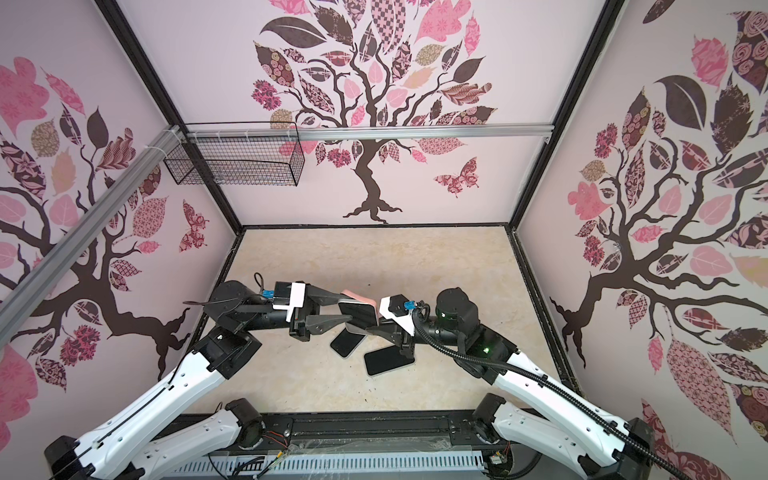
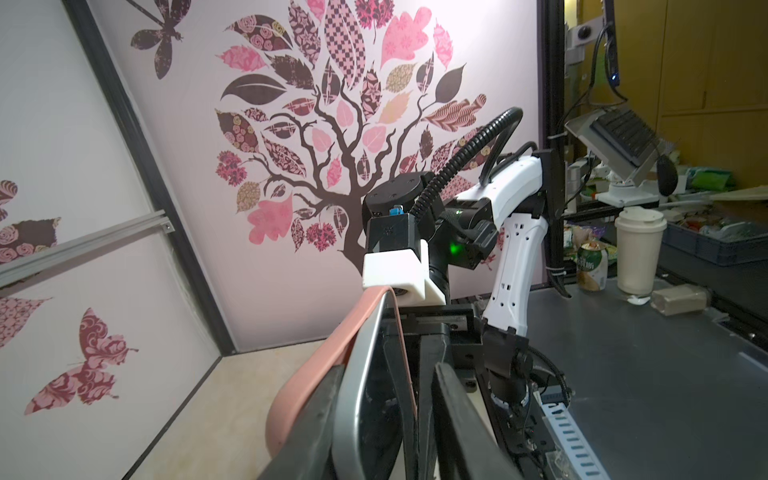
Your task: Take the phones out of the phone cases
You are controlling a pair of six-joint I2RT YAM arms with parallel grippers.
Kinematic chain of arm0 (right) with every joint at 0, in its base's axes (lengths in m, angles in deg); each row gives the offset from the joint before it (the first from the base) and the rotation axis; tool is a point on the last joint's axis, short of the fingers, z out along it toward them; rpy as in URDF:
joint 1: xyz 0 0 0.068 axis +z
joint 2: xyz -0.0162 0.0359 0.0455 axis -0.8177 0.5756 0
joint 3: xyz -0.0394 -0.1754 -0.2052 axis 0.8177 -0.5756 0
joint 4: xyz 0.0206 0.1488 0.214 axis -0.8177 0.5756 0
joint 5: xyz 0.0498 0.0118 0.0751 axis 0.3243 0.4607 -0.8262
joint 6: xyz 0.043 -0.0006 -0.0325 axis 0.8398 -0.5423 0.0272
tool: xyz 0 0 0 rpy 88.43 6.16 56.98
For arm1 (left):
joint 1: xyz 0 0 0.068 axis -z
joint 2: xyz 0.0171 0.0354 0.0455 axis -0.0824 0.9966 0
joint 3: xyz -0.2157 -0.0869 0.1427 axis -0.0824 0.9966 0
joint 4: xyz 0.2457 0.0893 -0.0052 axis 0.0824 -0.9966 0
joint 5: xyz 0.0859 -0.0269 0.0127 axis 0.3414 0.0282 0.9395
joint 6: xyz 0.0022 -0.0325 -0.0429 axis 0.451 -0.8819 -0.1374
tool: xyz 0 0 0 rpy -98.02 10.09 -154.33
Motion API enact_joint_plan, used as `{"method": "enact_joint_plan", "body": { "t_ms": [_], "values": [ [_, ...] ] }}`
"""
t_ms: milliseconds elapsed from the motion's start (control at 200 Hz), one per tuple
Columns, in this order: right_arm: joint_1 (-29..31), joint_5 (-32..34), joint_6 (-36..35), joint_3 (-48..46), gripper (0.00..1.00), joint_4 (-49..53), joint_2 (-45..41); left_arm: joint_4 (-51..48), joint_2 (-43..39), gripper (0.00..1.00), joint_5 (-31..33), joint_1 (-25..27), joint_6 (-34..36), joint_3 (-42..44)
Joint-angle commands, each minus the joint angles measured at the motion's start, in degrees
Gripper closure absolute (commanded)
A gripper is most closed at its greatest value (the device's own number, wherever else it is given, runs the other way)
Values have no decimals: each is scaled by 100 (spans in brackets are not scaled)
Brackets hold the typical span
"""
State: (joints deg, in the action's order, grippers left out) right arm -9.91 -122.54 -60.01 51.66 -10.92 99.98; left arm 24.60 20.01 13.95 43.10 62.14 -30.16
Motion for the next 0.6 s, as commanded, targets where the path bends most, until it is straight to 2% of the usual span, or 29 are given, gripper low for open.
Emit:
{"method": "enact_joint_plan", "body": {
  "t_ms": [0,245,495,590],
  "values": [
    [1,-220,625,394,100,-2064,-341,-79,132,64,-720,123,-702,463],
    [7,-397,899,552,100,-2506,-277,453,204,67,-792,135,-1178,691],
    [10,-313,735,537,100,-2236,-221,118,135,78,-770,144,-853,612],
    [5,-148,513,513,100,-1889,-298,-90,46,86,-737,138,-655,560]
  ]
}}
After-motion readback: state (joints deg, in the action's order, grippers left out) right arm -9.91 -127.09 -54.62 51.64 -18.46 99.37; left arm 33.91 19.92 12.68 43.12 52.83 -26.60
